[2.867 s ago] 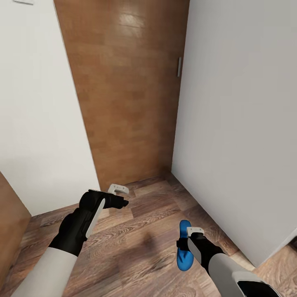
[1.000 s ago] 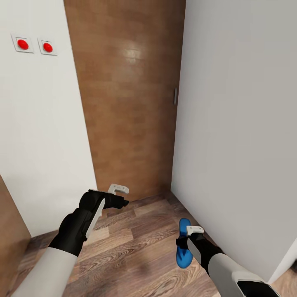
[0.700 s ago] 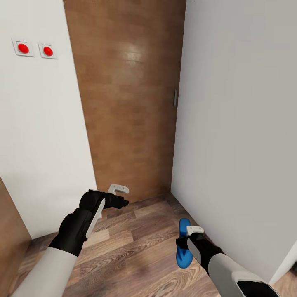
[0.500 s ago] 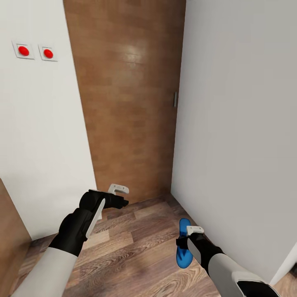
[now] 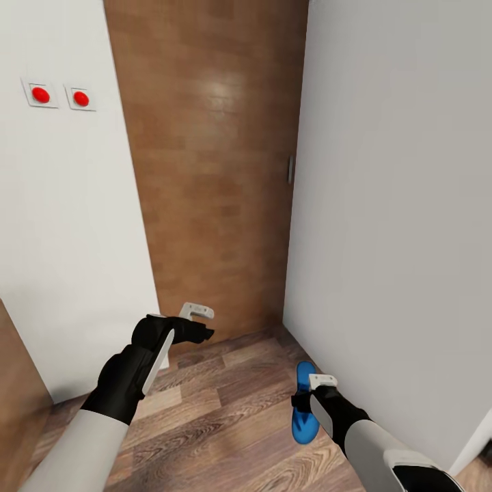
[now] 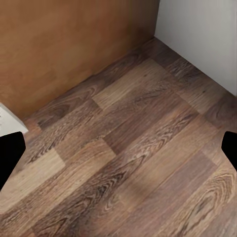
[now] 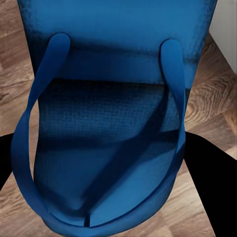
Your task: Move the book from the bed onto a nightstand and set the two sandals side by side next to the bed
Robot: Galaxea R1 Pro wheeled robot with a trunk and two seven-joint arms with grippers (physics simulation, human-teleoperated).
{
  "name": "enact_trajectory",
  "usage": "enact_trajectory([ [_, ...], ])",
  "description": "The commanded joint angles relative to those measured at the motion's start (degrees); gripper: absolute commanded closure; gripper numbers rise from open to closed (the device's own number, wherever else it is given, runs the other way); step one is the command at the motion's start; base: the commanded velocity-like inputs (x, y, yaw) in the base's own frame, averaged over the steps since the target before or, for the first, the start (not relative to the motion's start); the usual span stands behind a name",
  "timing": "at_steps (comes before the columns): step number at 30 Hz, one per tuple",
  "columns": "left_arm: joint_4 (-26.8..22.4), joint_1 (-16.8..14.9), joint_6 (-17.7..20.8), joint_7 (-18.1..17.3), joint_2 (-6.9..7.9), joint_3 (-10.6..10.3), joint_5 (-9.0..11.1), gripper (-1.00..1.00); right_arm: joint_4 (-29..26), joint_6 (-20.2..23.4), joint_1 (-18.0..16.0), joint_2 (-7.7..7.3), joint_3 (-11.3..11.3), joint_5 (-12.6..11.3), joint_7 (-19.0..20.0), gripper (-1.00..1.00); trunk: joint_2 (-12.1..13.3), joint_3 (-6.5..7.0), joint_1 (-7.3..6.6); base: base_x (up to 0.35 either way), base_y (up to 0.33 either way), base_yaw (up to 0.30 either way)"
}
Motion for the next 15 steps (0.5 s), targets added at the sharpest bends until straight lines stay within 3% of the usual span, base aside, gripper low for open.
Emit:
enact_trajectory([
  [1,0.0,0.0,0.2,-0.3,0.00,0.0,-0.2,-1.00,-0.1,0.3,0.0,0.05,-0.4,0.0,-0.2,1.00,0.4,0.12,-0.23,0.000,0.000,0.000],
  [15,1.1,0.0,0.0,-0.2,0.00,0.0,-0.2,-1.00,-0.1,0.3,0.0,0.14,-0.4,0.0,-0.2,1.00,6.0,2.63,-3.31,0.000,0.000,0.000],
])
